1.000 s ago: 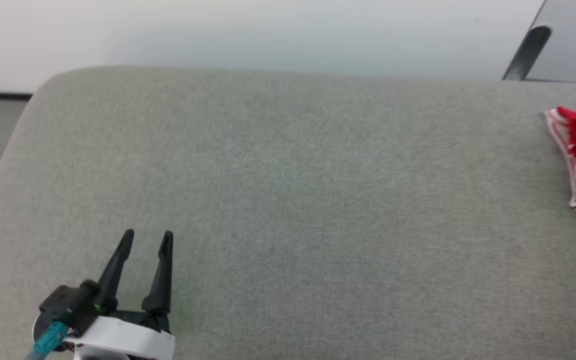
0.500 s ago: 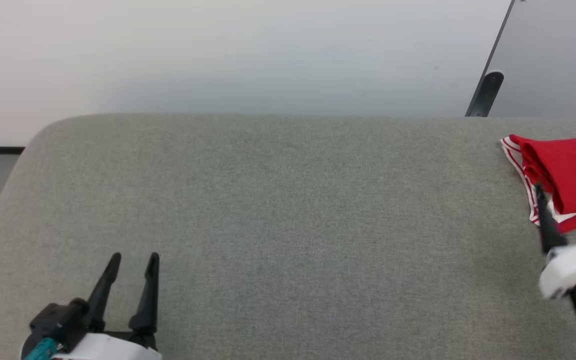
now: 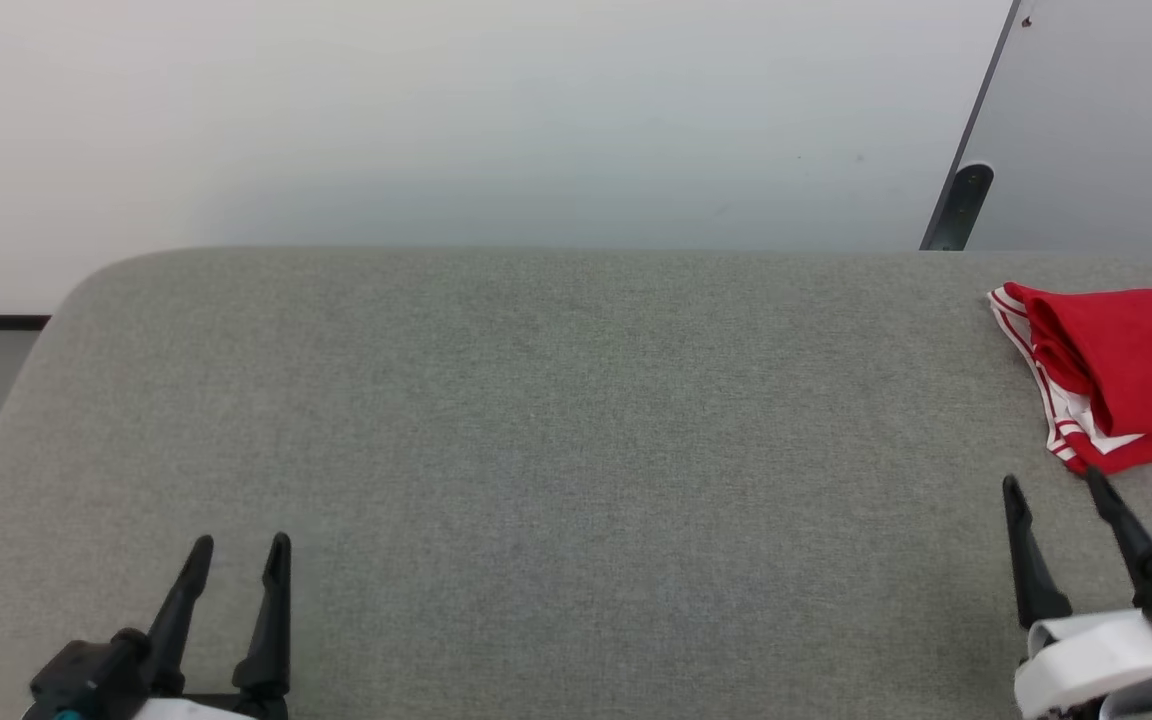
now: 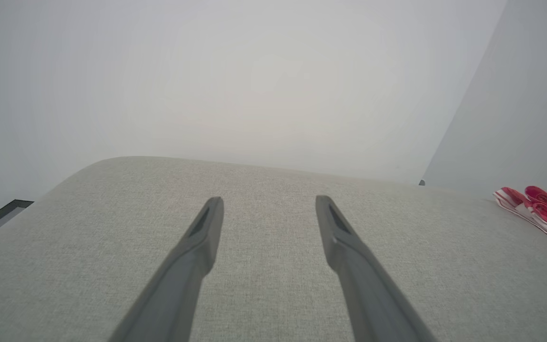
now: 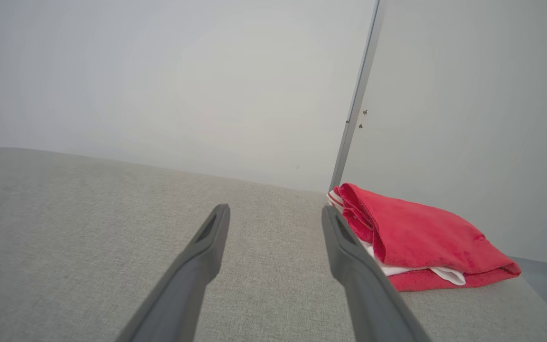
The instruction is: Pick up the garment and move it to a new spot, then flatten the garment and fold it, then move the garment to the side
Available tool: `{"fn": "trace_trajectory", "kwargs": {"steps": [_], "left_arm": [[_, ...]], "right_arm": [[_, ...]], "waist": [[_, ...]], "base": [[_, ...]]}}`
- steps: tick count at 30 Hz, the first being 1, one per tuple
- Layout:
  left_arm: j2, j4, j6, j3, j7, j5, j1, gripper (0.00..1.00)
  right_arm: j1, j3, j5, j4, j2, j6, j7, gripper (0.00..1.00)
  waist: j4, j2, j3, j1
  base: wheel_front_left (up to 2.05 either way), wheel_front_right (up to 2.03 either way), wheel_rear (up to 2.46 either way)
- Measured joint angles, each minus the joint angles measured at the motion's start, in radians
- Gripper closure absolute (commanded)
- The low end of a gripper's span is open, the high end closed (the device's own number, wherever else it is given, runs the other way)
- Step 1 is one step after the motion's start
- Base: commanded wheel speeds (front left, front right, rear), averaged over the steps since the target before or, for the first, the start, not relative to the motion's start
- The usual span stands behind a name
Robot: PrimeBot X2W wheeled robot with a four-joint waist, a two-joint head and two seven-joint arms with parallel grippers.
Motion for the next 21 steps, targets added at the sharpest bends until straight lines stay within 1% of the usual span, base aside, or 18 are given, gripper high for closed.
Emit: {"fn": "trace_trajectory", "kwargs": {"steps": [9, 16, 21], "left_arm": [[-0.002, -0.023, 0.000, 0.022, 0.000, 0.001, 0.027, 0.00], [-0.006, -0.032, 0.000, 0.032, 0.000, 0.006, 0.035, 0.00], [-0.003, -0.028, 0.000, 0.021, 0.000, 0.018, 0.037, 0.00]], "right_arm": [[0.081, -0.012, -0.011, -0.046, 0.041, 0.000, 0.000, 0.00], [0.089, -0.010, -0.016, -0.055, 0.048, 0.000, 0.000, 0.00], [0.091, -0.010, -0.017, -0.059, 0.051, 0.000, 0.000, 0.00]], "waist": [[-0.002, 0.0000, -0.005, 0.0000], [-0.008, 0.0000, -0.006, 0.0000], [-0.007, 0.0000, -0.008, 0.0000]], "base": [[0.00, 0.00, 0.00], [0.00, 0.00, 0.00], [0.00, 0.00, 0.00]]}}
